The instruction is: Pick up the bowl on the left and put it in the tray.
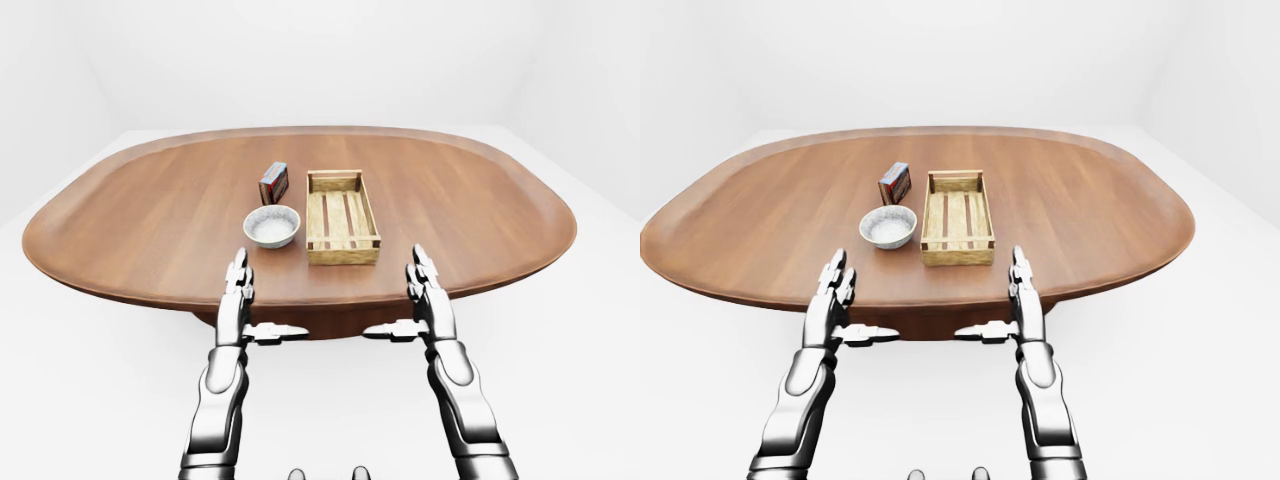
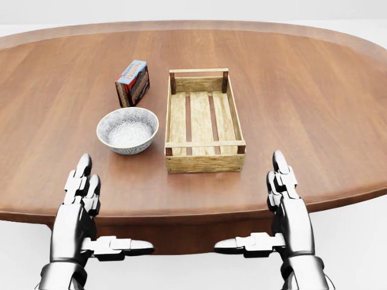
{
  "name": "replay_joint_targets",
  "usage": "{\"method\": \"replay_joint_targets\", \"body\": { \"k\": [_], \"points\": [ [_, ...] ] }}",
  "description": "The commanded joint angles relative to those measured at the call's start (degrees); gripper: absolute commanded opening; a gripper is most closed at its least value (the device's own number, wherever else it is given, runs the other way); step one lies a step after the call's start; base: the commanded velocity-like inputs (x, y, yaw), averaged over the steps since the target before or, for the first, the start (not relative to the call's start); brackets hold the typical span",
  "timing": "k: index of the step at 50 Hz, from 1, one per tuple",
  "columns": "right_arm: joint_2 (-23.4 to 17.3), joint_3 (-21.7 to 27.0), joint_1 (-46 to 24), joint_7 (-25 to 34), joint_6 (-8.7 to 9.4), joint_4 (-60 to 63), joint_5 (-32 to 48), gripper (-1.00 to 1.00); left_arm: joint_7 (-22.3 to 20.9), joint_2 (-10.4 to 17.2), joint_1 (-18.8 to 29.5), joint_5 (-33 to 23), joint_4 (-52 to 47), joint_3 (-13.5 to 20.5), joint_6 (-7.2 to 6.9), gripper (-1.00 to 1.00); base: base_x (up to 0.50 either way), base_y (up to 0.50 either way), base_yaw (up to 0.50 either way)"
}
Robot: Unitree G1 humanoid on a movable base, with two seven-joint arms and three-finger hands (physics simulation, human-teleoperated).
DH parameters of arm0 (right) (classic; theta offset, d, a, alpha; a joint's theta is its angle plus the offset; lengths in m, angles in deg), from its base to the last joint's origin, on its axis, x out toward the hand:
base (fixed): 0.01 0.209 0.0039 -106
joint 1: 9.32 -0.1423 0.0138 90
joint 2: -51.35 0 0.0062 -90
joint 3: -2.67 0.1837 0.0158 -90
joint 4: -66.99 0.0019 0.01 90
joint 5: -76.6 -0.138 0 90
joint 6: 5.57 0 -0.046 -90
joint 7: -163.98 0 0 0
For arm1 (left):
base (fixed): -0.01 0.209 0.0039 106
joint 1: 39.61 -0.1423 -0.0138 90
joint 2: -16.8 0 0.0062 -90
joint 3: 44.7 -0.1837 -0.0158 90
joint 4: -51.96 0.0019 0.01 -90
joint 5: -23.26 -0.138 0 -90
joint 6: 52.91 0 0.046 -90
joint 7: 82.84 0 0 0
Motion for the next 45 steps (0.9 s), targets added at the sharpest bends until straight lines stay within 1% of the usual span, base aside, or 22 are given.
{"method": "replay_joint_targets", "body": {
  "k": [1,3,5,6,7,8,10,11,12,15,18,21,25,26,29,33,41,45],
  "points": [
    [-0.86,1.71,0.24,1.07,-0.95,-0.17,0.37,1.00,-1.63,0.91,-0.18,2.20,-1.53,2.22,-0.18,1.00,0.00,0.00,0.00],
    [-0.89,1.76,0.18,0.84,-0.92,-0.80,0.75,1.00,-1.71,0.96,-0.36,3.43,-3.22,2.88,-1.55,1.00,0.00,0.00,0.00],
    [-0.90,1.93,0.33,0.67,-0.61,-0.23,0.70,1.00,-1.85,1.20,-0.51,4.05,-4.72,3.32,-2.52,1.00,0.00,0.00,0.00],
    [-0.89,1.95,0.57,0.62,-0.13,0.57,0.69,1.00,-1.81,1.39,-0.59,4.64,-6.40,3.85,-3.60,1.00,0.00,0.00,0.00],
    [-0.85,1.93,0.67,0.58,-0.11,0.74,0.72,1.00,-1.86,1.46,-0.52,5.05,-6.75,4.26,-3.70,1.00,0.00,0.00,0.00],
    [-0.89,1.94,0.68,0.66,-0.44,0.41,0.78,1.00,-1.86,1.57,-0.49,5.29,-7.06,4.58,-3.88,1.00,0.00,0.00,0.00],
    [-1.02,1.81,0.74,0.75,-0.35,0.03,1.21,1.00,-1.87,1.69,-0.39,5.37,-7.19,4.81,-3.99,1.00,0.00,0.00,0.00],
    [-0.97,1.88,0.85,0.56,0.04,0.46,1.32,1.00,-1.81,1.76,-0.19,6.34,-8.00,5.47,-4.88,1.00,0.00,0.00,0.00],
    [-0.95,1.80,1.13,0.56,0.54,1.30,1.48,1.00,-1.90,2.00,-0.14,6.78,-8.75,5.88,-5.12,1.00,0.00,0.00,0.00],
    [-0.86,1.62,1.62,0.40,1.62,3.13,2.08,1.00,-1.64,2.35,0.11,7.99,-10.59,7.16,-5.12,1.00,0.00,0.00,0.00],
    [-0.78,1.54,2.10,0.38,2.16,4.27,2.41,1.00,-1.53,2.79,0.43,8.38,-11.24,7.94,-5.12,1.00,0.00,0.00,0.00],
    [-0.66,1.35,2.80,0.45,3.48,6.62,2.72,1.00,-1.21,3.24,1.09,8.93,-11.43,8.94,-5.12,1.00,0.00,0.00,0.00],
    [-0.68,1.04,3.32,0.52,3.90,7.55,3.79,1.00,-0.82,3.88,1.73,10.35,-12.60,10.43,-5.12,1.00,0.00,0.00,0.00],
    [-0.65,0.95,3.55,0.66,4.39,8.31,3.90,1.00,-0.59,4.21,1.84,11.28,-14.02,11.23,-5.12,1.00,0.00,0.00,0.00],
    [-0.48,0.72,3.91,0.60,5.16,9.64,4.39,1.00,-0.40,4.47,1.41,12.28,-16.64,12.13,-5.12,1.00,0.00,0.00,0.00],
    [-0.25,-0.04,4.77,0.36,5.17,12.48,5.49,1.00,-0.28,4.49,0.65,13.34,-20.37,13.07,-5.12,1.00,0.00,0.00,0.00],
    [0.13,-2.39,8.52,0.49,5.17,23.92,8.09,1.00,-0.25,4.92,1.18,14.62,-21.73,14.75,-5.12,1.00,0.00,0.00,0.00],
    [0.21,-5.63,11.93,0.72,5.17,35.48,10.87,1.00,0.15,5.43,1.58,15.49,-22.26,15.72,-5.12,1.00,0.00,0.00,0.00]
  ]
}}
